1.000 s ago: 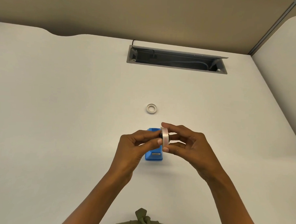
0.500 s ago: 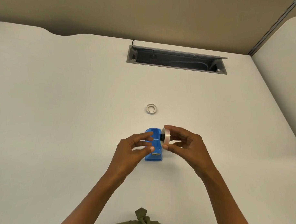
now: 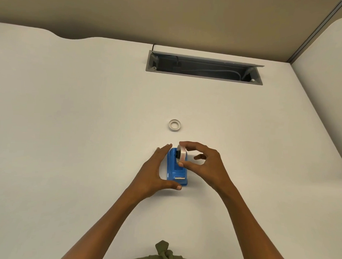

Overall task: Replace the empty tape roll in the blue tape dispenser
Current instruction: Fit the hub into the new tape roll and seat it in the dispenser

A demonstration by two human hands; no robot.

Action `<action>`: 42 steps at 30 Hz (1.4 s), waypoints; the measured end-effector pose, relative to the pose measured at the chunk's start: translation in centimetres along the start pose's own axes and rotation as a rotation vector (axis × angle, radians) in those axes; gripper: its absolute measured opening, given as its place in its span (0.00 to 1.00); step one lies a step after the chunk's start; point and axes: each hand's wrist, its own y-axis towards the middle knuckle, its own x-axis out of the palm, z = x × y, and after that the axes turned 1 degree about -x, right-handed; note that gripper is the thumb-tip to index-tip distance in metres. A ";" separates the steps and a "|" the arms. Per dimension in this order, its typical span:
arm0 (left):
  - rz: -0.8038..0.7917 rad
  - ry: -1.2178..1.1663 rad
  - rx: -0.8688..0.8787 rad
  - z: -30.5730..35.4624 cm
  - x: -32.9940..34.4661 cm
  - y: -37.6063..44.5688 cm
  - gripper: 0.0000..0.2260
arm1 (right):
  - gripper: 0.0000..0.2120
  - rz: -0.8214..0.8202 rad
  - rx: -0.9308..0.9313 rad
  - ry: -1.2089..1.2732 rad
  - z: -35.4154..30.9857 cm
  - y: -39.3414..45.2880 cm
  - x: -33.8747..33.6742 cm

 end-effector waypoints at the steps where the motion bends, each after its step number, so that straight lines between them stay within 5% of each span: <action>1: -0.018 0.009 0.014 -0.1 0.0 0.1 0.47 | 0.23 -0.002 0.003 -0.003 0.2 0.1 0.0; 23: 0.016 -0.003 0.056 -1.6 0.5 1.0 0.43 | 0.25 -0.046 -0.004 0.040 1.1 1.2 0.6; 29: 0.015 -0.010 0.065 -1.6 0.5 1.0 0.42 | 0.14 0.013 0.006 0.119 1.6 1.2 0.7; 42: 0.008 -0.015 0.074 -1.8 0.5 0.9 0.42 | 0.08 0.106 0.029 0.205 2.5 1.2 1.6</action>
